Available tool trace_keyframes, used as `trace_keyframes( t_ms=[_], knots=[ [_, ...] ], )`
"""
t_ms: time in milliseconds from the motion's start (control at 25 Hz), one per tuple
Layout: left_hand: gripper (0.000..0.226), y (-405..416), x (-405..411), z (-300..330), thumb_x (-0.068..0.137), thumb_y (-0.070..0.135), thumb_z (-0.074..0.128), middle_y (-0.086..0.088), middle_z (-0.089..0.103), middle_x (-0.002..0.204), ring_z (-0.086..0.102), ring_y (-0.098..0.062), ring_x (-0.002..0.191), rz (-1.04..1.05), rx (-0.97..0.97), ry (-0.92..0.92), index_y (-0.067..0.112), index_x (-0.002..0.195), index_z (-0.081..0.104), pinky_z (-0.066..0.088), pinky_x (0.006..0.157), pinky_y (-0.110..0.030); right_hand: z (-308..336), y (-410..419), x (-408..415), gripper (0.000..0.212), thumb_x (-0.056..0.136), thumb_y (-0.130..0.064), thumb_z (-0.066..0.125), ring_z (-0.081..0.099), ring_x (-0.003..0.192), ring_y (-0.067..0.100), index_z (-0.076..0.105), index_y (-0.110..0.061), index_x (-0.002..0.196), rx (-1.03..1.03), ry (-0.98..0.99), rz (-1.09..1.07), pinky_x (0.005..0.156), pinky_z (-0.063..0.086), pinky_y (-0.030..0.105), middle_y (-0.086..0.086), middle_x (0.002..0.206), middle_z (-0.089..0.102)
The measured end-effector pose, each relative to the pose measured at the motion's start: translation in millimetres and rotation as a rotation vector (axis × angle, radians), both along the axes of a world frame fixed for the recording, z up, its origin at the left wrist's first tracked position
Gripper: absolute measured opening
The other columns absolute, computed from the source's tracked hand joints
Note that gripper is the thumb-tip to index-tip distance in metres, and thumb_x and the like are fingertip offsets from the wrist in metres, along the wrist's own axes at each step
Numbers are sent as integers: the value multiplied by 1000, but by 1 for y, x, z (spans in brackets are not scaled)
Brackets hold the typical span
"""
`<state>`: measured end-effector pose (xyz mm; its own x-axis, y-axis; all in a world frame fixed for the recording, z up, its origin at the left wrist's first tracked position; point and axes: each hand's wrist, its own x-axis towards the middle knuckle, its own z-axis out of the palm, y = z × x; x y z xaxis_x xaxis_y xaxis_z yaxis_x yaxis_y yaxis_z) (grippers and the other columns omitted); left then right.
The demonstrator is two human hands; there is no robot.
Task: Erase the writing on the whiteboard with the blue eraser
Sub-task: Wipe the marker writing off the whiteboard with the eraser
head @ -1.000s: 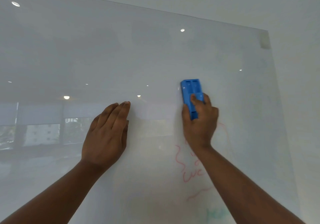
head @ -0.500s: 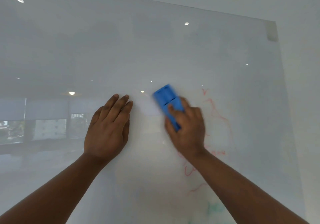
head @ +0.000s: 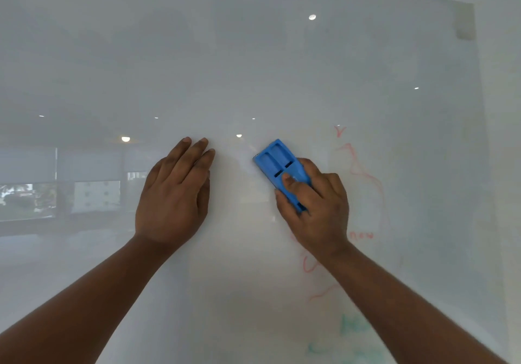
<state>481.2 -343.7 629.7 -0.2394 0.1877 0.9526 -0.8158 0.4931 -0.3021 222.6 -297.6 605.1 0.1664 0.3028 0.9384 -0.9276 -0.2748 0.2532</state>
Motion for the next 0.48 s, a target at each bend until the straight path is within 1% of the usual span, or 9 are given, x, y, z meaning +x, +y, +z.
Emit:
trace_keyframes(
  t_ms=[80, 120, 160, 200, 280, 320, 360, 440, 480],
  knots=[
    [39, 1, 0, 0, 103, 14, 45, -10, 52, 152, 43, -30, 146, 5, -2, 9, 7, 139, 60, 39, 110, -44, 12, 9, -26, 21, 92, -30, 73, 59, 76, 34, 66, -21, 109, 3, 211, -103, 69, 52, 41, 15, 126, 69],
    [39, 2, -1, 0, 103, 13, 46, -10, 52, 152, 42, -30, 146, 5, 2, 11, 7, 139, 60, 38, 111, -44, 22, 12, -43, 21, 93, -31, 72, 60, 78, 34, 67, -20, 111, -10, 218, -172, 70, 52, 41, 15, 127, 69],
    [39, 3, -1, 0, 103, 13, 46, -10, 52, 152, 42, -29, 146, 5, 8, 16, 7, 139, 60, 37, 111, -43, 33, 14, -59, 23, 93, -34, 70, 60, 81, 34, 68, -19, 112, -11, 130, -205, 72, 51, 40, 15, 129, 68],
    [39, 4, -2, 0, 103, 13, 46, -9, 52, 152, 42, -29, 146, 5, 13, 17, 8, 139, 60, 37, 112, -42, 43, 16, -71, 26, 93, -36, 68, 58, 84, 35, 69, -19, 113, -1, -58, -180, 73, 51, 40, 12, 131, 68],
    [39, 4, -3, 0, 103, 14, 45, -9, 52, 152, 42, -29, 146, 13, 19, 19, 8, 139, 59, 36, 112, -43, 50, 12, -67, 27, 89, -37, 69, 55, 86, 34, 69, -22, 112, -10, -463, -43, 70, 51, 42, 4, 130, 67],
    [39, 4, -3, 0, 103, 15, 45, -10, 52, 152, 42, -30, 146, 18, 18, 21, 7, 139, 59, 37, 111, -44, 48, 7, -53, 26, 88, -36, 70, 55, 85, 34, 68, -23, 111, -21, -536, -7, 68, 50, 41, 4, 129, 68],
    [39, 5, -4, -1, 104, 14, 45, -11, 53, 151, 43, -31, 145, 22, 9, 25, 7, 139, 60, 38, 110, -45, 43, 3, -37, 25, 88, -34, 71, 54, 83, 34, 68, -24, 110, -25, -504, -3, 68, 49, 39, 5, 129, 68],
    [38, 5, -4, 0, 104, 14, 44, -13, 55, 149, 46, -33, 143, 26, -16, 26, 5, 138, 60, 40, 109, -47, 26, 1, -23, 23, 89, -32, 73, 54, 79, 32, 71, -20, 109, -16, -195, -64, 67, 46, 35, 10, 126, 69],
    [38, 5, -4, 0, 104, 13, 44, -15, 56, 148, 47, -35, 141, 27, -26, 18, 4, 137, 61, 41, 109, -48, 24, 5, -33, 22, 90, -31, 73, 55, 78, 32, 72, -18, 108, -8, -45, -111, 68, 47, 35, 12, 125, 69]
  ],
)
